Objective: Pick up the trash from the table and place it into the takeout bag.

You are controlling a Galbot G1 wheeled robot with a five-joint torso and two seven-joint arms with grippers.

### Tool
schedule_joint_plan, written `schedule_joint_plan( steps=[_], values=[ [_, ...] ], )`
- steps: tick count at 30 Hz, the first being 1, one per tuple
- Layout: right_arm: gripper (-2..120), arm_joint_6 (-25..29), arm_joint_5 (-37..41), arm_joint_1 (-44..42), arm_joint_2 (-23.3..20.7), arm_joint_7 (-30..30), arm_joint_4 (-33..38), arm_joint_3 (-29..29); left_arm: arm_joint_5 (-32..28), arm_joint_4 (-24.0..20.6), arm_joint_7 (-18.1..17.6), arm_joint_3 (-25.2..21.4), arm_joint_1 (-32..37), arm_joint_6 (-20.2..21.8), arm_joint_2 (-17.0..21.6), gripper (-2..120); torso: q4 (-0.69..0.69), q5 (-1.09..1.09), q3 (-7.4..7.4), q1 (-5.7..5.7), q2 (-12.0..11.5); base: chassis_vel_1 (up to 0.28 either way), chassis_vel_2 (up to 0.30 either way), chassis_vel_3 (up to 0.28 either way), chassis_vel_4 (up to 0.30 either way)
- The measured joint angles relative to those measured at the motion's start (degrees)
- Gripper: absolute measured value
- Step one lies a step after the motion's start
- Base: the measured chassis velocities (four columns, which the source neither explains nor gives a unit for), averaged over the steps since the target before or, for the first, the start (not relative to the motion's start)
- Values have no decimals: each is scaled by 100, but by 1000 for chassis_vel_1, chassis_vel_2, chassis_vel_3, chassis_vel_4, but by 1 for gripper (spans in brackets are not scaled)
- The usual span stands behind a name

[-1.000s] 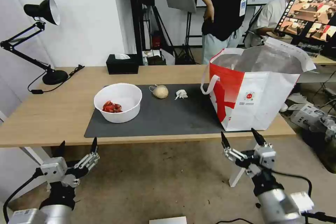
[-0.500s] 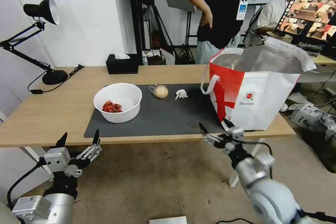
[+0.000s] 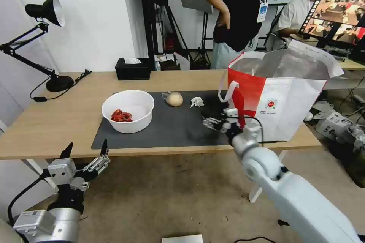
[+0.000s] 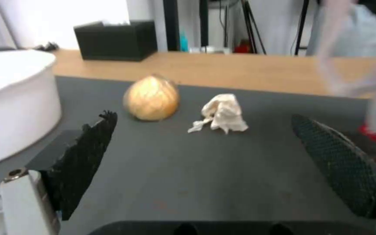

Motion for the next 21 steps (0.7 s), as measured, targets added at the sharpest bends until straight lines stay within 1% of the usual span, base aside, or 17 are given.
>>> schedule_joint_plan(
  steps=[1, 3, 5, 9, 12, 13, 15, 17, 19, 20, 21],
  values=[
    [100, -38, 12, 222, 82, 101, -186, -168, 1, 0, 0, -1, -5, -3, -5, 100, 0, 0, 0, 0, 0, 0, 0, 0, 0],
    [100, -54, 18, 328, 127, 149, -276, -238, 1, 0, 0, -1, -8, -5, -5, 100, 0, 0, 0, 0, 0, 0, 0, 0, 0],
    [100, -151, 58, 733, 324, 459, -640, -471, 2, 0, 0, -9, -25, -20, -2, 100, -1, 0, 0, 0, 1, 0, 0, 0, 0],
    [100, -251, 139, 988, 472, 661, -894, -567, 2, 0, -1, -15, -36, -28, 1, 100, -1, -1, 0, 0, 1, 0, 0, 0, 0],
    [100, -377, 412, 1355, 695, 926, -1286, -674, 2, 0, -1, -15, -57, -33, 6, 100, -1, -1, -1, 0, 1, 0, 0, 0, 0],
    [100, -377, 412, 1355, 695, 926, -1286, -674, 2, 0, -1, -15, -57, -33, 6, 100, -1, -1, -1, 0, 1, 0, 0, 0, 0],
    [100, -437, 561, 1518, 843, 1043, -1535, -703, 1, 0, -1, -10, -67, -41, 14, 100, -1, 0, 0, 0, 1, 0, 0, 0, 0],
    [100, -508, 770, 1770, 1091, 1131, -1973, -728, -10, 0, 0, -4, -91, -41, 46, 100, -1, 0, 0, -1, 1, 0, 0, 0, 0],
    [100, -513, 797, 1792, 1121, 1138, -2026, -728, -12, 0, 0, -4, -93, -42, 49, 100, -1, 0, -1, 0, 1, 0, 0, 0, 0],
    [100, -527, 884, 1866, 1228, 1164, -2221, -728, -19, 0, 0, -4, -99, -42, 61, 100, -1, 0, -1, -1, 1, 0, 0, 0, 0],
    [100, -527, 884, 1866, 1228, 1164, -2221, -728, -19, 0, 0, -4, -99, -42, 61, 100, -1, 0, -1, -1, 1, 0, 0, 0, 0]
  ],
)
